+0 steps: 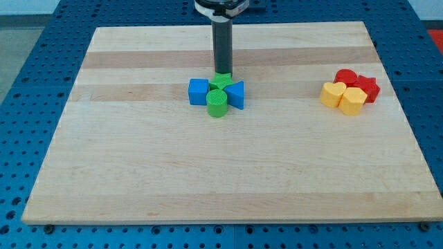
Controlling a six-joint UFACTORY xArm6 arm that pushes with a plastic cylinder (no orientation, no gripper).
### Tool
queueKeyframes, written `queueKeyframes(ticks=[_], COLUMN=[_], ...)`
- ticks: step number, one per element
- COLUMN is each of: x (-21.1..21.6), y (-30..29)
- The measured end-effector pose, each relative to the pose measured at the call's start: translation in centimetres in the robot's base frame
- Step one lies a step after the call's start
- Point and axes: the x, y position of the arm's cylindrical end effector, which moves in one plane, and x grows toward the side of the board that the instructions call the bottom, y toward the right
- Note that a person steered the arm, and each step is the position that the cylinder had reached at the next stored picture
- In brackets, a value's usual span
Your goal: Slightly push the triangle to the left
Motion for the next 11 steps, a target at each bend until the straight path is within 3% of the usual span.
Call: queueKeyframes(ticks=[2, 3, 4, 6, 11], x=[-3.1, -2.5, 0.2, 6.2, 6.5], y=[3.1, 10.2, 12.7, 12.7, 3.4])
